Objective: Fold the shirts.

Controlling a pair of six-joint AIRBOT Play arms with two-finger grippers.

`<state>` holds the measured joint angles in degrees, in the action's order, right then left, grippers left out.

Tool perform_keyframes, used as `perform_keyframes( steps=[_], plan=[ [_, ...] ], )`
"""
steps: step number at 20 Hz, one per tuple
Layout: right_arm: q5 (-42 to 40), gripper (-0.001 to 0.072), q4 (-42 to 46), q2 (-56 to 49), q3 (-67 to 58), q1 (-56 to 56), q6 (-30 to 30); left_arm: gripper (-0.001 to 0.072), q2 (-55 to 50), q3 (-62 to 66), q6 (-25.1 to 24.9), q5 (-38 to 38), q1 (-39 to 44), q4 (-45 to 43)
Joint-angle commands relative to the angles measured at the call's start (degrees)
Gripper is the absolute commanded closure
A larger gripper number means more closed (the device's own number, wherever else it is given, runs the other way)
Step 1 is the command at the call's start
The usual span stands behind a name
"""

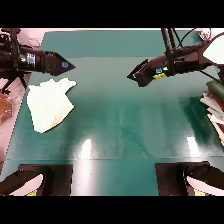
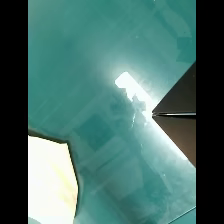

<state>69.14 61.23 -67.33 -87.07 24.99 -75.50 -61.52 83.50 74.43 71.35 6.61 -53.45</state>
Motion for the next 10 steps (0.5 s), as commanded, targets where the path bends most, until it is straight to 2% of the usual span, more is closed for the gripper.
perform_keyframes(
  steps=[1,2,3,7,10],
  plan=[
    [-0.28,0.0692,0.39,-0.04,0.02,-0.02,-0.04,-0.0004,-0.22,-0.02,14.14,2.49,-0.07,-34.77],
    [-0.37,0.0692,0.42,-0.13,0.02,-0.02,-0.04,-0.0003,-0.76,-0.02,15.72,4.85,-0.07,-41.99],
    [-0.52,0.0692,0.44,-0.44,0.02,-0.02,-0.04,-0.0004,-1.29,-0.24,16.24,6.21,-0.07,-45.2],
    [0.81,0.0692,0.35,-2.84,0.02,-0.02,-0.04,-0.0003,-6.32,-2.36,18.23,5.86,-0.09,-44.78],
    [3.61,0.0692,0.28,-4.57,0.02,-0.04,-0.37,-0.0003,-12.9,-3.06,22.97,6.78,-5.31,-42.71]
  ],
)
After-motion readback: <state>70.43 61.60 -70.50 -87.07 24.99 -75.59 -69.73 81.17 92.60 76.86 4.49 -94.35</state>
